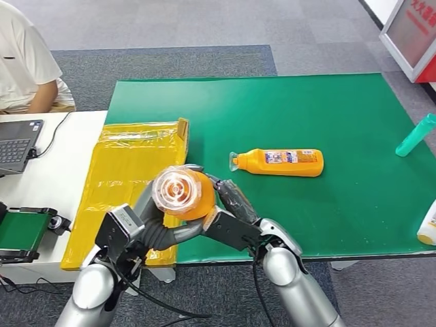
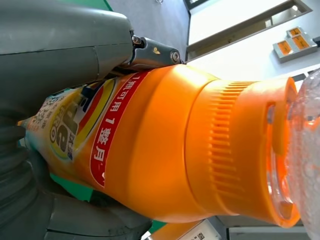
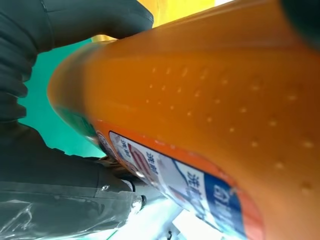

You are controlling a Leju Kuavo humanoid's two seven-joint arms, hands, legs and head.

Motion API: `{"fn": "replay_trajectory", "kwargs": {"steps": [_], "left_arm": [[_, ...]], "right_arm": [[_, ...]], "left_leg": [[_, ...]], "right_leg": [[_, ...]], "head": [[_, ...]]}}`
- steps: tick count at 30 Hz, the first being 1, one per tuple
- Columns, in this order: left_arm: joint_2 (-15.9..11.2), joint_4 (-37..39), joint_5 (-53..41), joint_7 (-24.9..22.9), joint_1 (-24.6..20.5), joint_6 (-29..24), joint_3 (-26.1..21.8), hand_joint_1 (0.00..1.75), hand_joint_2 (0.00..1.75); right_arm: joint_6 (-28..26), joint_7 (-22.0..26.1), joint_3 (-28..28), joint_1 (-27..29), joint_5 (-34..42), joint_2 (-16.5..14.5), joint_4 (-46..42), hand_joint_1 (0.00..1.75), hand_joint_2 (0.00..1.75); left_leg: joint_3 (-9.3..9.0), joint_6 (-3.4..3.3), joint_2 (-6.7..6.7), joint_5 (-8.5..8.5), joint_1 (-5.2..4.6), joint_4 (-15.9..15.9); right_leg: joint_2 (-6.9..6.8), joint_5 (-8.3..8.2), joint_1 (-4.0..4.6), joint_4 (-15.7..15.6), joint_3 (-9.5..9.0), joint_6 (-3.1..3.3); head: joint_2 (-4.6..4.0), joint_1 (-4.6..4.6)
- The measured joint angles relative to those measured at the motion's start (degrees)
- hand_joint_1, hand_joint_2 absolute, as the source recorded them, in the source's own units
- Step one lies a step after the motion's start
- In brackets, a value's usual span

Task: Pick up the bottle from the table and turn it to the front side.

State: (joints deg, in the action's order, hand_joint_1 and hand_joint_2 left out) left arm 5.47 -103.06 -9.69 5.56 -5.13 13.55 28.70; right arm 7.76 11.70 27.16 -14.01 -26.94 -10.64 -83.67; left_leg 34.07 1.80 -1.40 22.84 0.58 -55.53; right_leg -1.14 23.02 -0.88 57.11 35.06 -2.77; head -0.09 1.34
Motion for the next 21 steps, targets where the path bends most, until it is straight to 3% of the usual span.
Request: {"fn": "replay_trajectory", "kwargs": {"steps": [3,4,13,21], "left_arm": [[0.61,0.0,-1.85,0.73,0.39,-2.06,0.03,1.75,1.75],[0.92,0.0,-2.85,0.91,0.48,-2.92,0.02,1.75,1.75],[3.68,-2.93,-18.05,3.89,3.07,-12.66,-2.14,1.75,1.75],[4.5,-8.47,-41.21,4.64,5.91,-20.47,-9.62,1.75,1.75]], "right_arm": [[-0.65,-0.91,-0.24,-0.08,-0.35,-0.03,-0.3,0.23,1.75],[-0.93,-1.2,-0.34,-0.15,-0.44,-0.08,-0.31,0.0,1.75],[-3.19,-3.36,-4.34,-0.82,-1.12,-1.22,-0.77,0.0,1.75],[-3.39,-3.98,-8.87,2.2,-1.38,-1.17,-7.31,0.0,1.75]], "left_leg": [[0.0,0.0,0.0,0.0,0.0,0.0],[0.01,0.0,0.0,0.0,0.0,0.0],[0.01,0.0,0.0,0.0,0.0,0.0],[0.01,0.0,0.0,0.0,0.0,0.0]], "right_leg": [[0.0,0.0,0.0,0.0,0.0,0.0],[0.0,0.0,0.0,0.0,0.0,0.0],[0.0,0.0,0.0,0.0,0.01,0.0],[0.0,0.02,0.0,0.0,0.03,-0.01]], "head": [[0.01,0.0],[0.01,0.01],[0.01,-0.01],[0.01,0.01]]}}
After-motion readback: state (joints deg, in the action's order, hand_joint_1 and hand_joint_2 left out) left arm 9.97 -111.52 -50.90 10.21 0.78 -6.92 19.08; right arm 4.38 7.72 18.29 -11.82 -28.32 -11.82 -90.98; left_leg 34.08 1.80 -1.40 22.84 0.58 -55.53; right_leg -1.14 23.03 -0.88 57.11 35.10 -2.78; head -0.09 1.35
